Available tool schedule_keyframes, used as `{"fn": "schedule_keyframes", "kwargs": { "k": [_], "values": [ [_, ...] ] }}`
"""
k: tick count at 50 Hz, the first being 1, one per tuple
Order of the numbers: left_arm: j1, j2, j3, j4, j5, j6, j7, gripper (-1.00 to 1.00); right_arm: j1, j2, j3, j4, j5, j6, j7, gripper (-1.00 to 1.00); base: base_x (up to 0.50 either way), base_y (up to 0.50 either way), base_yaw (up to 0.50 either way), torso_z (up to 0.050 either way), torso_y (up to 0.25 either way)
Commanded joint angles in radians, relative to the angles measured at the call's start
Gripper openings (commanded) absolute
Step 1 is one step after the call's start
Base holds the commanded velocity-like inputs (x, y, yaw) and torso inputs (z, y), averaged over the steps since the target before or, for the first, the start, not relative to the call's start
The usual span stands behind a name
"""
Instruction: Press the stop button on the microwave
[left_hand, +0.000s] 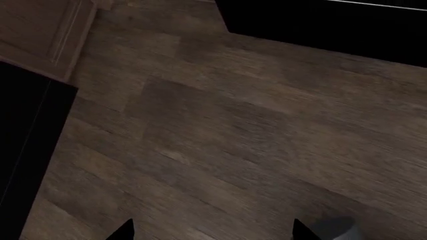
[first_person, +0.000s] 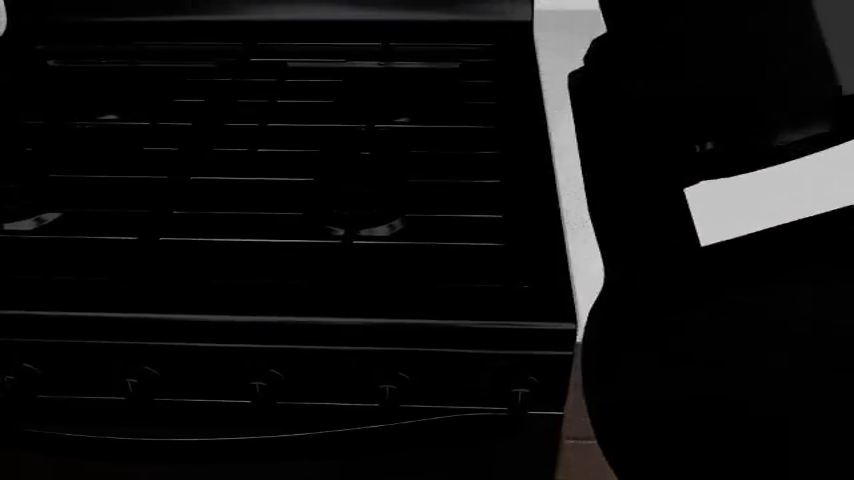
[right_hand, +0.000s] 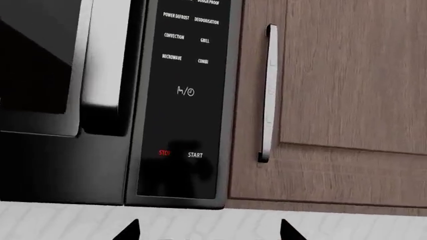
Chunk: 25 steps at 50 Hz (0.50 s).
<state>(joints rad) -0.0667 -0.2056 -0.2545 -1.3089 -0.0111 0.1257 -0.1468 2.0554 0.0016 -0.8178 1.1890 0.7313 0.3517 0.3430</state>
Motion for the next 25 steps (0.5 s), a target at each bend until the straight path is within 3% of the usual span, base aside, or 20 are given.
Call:
{"fn": "schedule_keyframes", "kwargs": {
  "k": [1,22,25],
  "values": [
    [0.000,0.000,0.000,0.000,0.000,0.000,0.000,1.00,0.085,-0.001,-0.208,0.119,0.218,-0.048,0.041,1.00,0.00,0.00,0.00,0.050,0.102],
    [0.000,0.000,0.000,0.000,0.000,0.000,0.000,1.00,0.180,-0.001,-0.509,0.104,0.521,-0.110,0.031,1.00,0.00,0.00,0.00,0.050,0.102],
    [0.000,0.000,0.000,0.000,0.000,0.000,0.000,1.00,0.194,-0.001,-0.535,0.103,0.572,-0.114,0.017,1.00,0.45,-0.14,0.00,0.050,0.107]
  ]
}}
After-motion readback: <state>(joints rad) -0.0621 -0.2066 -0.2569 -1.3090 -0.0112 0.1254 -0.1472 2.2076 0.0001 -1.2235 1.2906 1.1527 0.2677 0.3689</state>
